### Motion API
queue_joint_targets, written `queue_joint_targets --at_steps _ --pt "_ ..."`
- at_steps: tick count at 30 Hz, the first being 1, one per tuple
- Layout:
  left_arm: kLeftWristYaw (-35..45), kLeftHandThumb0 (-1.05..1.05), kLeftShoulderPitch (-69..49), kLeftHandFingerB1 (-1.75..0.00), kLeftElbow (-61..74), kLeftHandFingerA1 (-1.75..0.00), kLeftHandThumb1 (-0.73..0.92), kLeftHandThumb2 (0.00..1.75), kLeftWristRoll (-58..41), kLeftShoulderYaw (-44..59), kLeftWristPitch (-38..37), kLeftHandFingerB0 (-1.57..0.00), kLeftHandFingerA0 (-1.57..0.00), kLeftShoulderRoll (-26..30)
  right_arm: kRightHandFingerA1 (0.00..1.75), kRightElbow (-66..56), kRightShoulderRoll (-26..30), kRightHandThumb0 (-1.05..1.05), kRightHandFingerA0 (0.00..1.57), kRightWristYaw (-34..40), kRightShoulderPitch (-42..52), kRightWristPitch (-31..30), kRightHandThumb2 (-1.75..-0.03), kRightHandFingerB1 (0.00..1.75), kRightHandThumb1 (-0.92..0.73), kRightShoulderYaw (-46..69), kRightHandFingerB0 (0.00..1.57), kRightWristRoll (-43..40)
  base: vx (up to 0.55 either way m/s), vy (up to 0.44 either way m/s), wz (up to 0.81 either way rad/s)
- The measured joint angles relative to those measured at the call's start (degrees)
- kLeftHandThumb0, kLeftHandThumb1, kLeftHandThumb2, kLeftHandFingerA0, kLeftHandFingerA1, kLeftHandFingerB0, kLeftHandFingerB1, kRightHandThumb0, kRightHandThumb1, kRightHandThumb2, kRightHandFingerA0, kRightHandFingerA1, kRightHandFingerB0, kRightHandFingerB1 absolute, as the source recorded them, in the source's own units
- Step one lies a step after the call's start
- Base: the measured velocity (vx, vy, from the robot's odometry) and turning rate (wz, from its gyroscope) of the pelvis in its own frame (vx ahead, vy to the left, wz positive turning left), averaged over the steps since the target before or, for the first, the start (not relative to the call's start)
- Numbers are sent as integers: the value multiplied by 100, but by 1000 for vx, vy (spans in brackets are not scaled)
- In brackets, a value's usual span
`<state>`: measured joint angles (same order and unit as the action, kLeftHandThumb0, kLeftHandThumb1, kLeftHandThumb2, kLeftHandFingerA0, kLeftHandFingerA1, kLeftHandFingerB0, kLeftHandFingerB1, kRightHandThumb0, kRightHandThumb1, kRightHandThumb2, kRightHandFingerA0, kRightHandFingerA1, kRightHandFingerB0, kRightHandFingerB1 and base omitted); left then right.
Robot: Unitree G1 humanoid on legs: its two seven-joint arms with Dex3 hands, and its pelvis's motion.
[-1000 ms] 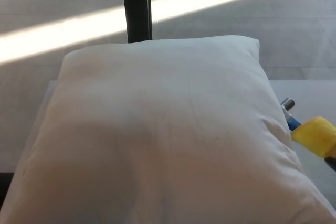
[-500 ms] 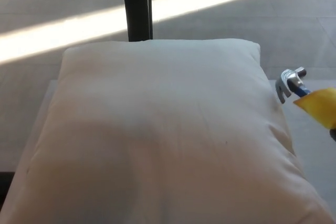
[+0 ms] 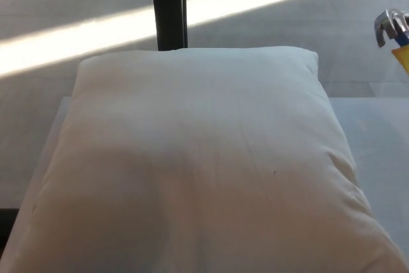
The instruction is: A hammer is kept on the right hand side and a pillow is kept on the left hand side on the desk infront of the robot and the robot uses its right hand to pick up the hammer and makes a downward swinging motion to hit the pillow
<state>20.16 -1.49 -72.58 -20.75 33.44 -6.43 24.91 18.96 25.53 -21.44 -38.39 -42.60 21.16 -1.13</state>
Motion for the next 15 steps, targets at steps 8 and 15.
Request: queue_joint_targets --at_steps 8,15 --pt "0 -67 2 -43 0 -54 79 65 0 -8 0 -50 -58 -1 175 141 -43 -30 103 -230 -195 -780 -89 174 -73 199 63 -333 0 0 0" --pt "0 -68 -2 -42 2 -53 77 63 0 -10 0 -49 -59 -1 175 202 -85 -35 107 -557 -247 -1481 -97 172 -73 133 71 -623 0 0 0"
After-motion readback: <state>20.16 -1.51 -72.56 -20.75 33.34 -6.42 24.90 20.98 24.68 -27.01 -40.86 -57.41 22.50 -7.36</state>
